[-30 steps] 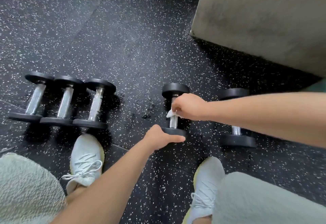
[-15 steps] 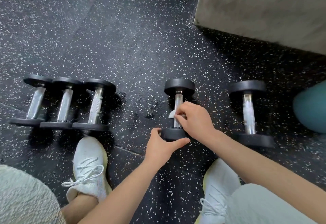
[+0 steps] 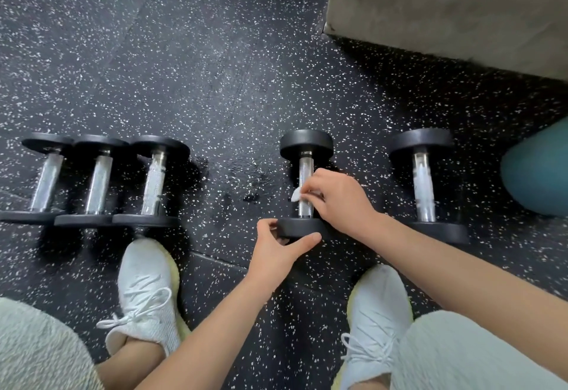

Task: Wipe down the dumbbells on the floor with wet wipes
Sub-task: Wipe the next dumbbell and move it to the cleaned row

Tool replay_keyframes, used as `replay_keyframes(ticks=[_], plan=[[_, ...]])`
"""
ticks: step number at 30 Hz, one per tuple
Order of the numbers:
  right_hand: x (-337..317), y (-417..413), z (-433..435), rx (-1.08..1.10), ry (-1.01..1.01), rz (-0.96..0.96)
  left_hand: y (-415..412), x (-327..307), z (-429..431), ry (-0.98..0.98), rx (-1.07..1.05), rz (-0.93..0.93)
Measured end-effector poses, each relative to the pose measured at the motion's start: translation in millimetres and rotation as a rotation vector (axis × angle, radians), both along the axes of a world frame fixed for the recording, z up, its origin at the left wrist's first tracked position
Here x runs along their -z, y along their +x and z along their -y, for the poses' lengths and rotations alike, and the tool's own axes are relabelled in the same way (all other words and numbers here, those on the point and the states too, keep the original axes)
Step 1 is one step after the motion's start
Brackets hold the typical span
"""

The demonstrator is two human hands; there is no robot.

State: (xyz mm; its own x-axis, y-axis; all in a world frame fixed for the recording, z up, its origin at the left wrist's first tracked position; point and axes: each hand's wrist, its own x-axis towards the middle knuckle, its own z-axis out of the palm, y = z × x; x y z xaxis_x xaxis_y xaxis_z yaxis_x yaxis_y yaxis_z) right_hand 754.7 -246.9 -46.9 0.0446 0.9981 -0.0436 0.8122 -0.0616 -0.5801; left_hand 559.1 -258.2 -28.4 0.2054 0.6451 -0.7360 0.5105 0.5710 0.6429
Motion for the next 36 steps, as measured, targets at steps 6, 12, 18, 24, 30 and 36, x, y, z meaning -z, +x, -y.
replay_keyframes(ticks=[6,12,18,24,30,36], plan=[[-13,19,2,-0.247,-0.076,-0.026,10,-8,-2,0.026,0.030,-0.051],[-11,22,-12,-0.034,-0.026,-0.020,15,-11,0,0.023,0.040,-0.062],[-18,22,9,-0.199,-0.181,-0.054,10,-7,-2,-0.006,0.031,-0.025],[-16,26,-11,-0.101,-0.084,0.000,10,-6,1,0.013,0.038,-0.001],[-12,20,-5,-0.081,-0.122,-0.035,6,-1,-2,-0.024,-0.039,0.038],[-19,27,1,-0.181,-0.192,0.000,21,-9,-17,0.080,0.147,-0.107]])
